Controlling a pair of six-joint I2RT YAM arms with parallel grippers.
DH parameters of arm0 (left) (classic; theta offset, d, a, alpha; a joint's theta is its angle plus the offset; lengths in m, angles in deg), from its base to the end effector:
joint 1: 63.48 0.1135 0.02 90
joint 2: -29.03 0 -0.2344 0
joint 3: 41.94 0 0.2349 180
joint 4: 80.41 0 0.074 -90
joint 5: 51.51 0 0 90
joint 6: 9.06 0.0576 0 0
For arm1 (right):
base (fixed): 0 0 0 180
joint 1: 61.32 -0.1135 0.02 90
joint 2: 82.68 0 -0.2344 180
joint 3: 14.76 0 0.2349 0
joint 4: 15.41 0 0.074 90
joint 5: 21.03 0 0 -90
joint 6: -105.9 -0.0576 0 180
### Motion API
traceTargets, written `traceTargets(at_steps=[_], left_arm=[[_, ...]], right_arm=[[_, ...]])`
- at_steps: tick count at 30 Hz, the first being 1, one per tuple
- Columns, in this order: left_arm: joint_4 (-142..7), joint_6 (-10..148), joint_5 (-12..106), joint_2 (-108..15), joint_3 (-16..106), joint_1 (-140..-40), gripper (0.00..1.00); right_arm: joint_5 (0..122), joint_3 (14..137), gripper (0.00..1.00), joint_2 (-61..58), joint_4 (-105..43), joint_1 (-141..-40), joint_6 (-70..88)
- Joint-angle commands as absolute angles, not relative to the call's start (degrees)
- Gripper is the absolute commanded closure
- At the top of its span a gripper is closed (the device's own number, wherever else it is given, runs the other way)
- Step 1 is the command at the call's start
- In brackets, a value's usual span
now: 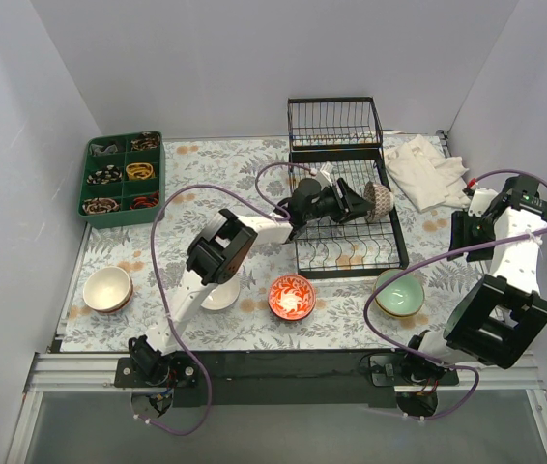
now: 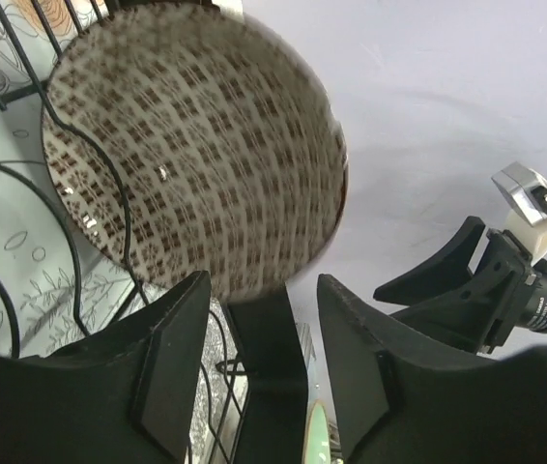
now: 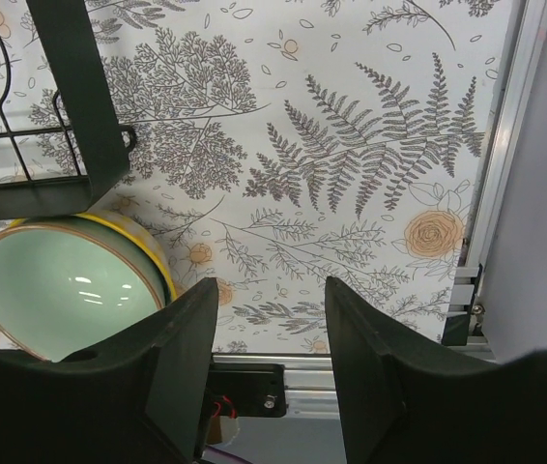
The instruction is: Load the bowls into the dish rack
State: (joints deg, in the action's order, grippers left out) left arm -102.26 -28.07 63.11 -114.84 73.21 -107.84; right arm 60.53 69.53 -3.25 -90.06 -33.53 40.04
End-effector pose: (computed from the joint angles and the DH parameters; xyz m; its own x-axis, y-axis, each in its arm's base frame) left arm 0.3699 -0.3952 0.1237 -0.8527 -0.3684 0.3705 -0.3842 -0.0384 -0.9224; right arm 0.2307 -0.1120 0.2409 -0.9279 0.0317 -0.3716 0.0404 0.9991 -0.0156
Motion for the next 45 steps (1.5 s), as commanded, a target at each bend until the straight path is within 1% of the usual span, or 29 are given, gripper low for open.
traceTargets(at_steps=[1, 6, 9, 10, 13, 14, 16, 17, 18, 19, 20, 22, 23, 24, 25, 26, 28, 32, 35, 37, 40, 45], left_arm=[[-98.66, -21.11, 62.66, -105.27, 70.86, -107.78, 0.50], [-94.19, -14.52, 62.92, -99.73, 67.87, -107.78, 0.47], [-90.42, -8.02, 64.41, -96.41, 66.37, -107.60, 0.44], [-88.92, -6.00, 66.07, -95.34, 66.28, -107.60, 0.40], [-82.50, 4.19, 68.45, -89.29, 64.01, -107.51, 0.40], [-80.49, 10.91, 68.81, -87.27, 63.13, -107.51, 0.40], [-71.36, 18.67, 69.42, -80.50, 60.14, -107.08, 0.40], [-68.28, 26.20, 70.04, -78.13, 58.48, -106.72, 0.40], [-61.64, 31.41, 70.04, -74.80, 54.98, -106.46, 0.41], [-58.26, 35.98, 69.35, -69.11, 52.94, -105.67, 0.41], [-51.88, 44.38, 67.42, -65.66, 51.18, -105.32, 0.41], [-44.20, 51.90, 65.92, -57.86, 48.19, -104.09, 0.41], [-36.95, 55.25, 64.52, -55.89, 47.57, -103.91, 0.41], [-33.22, 59.02, 62.24, -54.39, 47.47, -103.56, 0.41], [-29.53, 60.28, 60.57, -52.03, 48.17, -103.38, 0.41], [-22.44, 61.16, 59.16, -51.22, 48.44, -103.29, 0.42], [-16.86, 63.62, 56.08, -49.38, 47.31, -103.29, 0.44], [-11.75, 67.75, 51.42, -42.09, 40.64, -103.29, 0.41], [-7.36, 69.52, 49.83, -41.89, 36.77, -103.29, 0.44], [-5.33, 69.26, 49.04, -43.38, 35.88, -103.38, 0.46], [-3.83, 67.15, 48.69, -46.02, 34.64, -103.38, 0.48], [-6.99, 65.83, 49.21, -47.17, 32.36, -104.52, 0.49]], right_arm=[[57.47, 71.05, 0.43, -2.79, -89.00, -33.20, 39.72], [55.88, 71.75, 0.43, -2.09, -88.65, -33.20, 39.81], [54.56, 73.33, 0.43, -1.83, -88.65, -33.20, 39.81], [53.95, 73.69, 0.43, -1.65, -88.74, -33.20, 39.81], [52.28, 75.44, 0.43, -1.04, -88.65, -33.20, 39.63], [51.75, 75.97, 0.43, -0.86, -88.65, -33.20, 39.63], [50.35, 77.20, 0.43, -0.51, -88.48, -33.20, 39.37], [49.65, 77.47, 0.43, -0.59, -88.39, -33.20, 39.37], [47.81, 78.08, 0.43, -0.77, -88.56, -33.20, 39.45], [47.01, 78.26, 0.43, -0.94, -88.65, -33.20, 39.63], [46.22, 78.35, 0.43, -0.95, -88.74, -33.20, 39.89], [44.46, 78.18, 0.43, -1.56, -88.91, -33.20, 40.86], [43.84, 78.00, 0.44, -1.74, -88.83, -33.20, 41.12], [42.88, 77.82, 0.44, -2.00, -88.74, -33.20, 41.65], [42.35, 77.39, 0.44, -2.87, -88.65, -33.20, 41.91], [41.73, 77.12, 0.44, -3.23, -88.48, -33.20, 42.09], [40.41, 76.68, 0.44, -4.37, -88.13, -33.20, 42.27], [38.74, 76.76, 0.44, -5.43, -87.51, -33.20, 42.36], [38.39, 77.73, 0.44, -5.60, -87.51, -33.20, 42.44], [38.48, 78.44, 0.44, -5.52, -87.60, -33.20, 42.71], [39.26, 78.88, 0.44, -5.25, -87.77, -33.20, 43.32], [40.06, 77.82, 0.44, -5.69, -88.21, -33.20, 44.20]])
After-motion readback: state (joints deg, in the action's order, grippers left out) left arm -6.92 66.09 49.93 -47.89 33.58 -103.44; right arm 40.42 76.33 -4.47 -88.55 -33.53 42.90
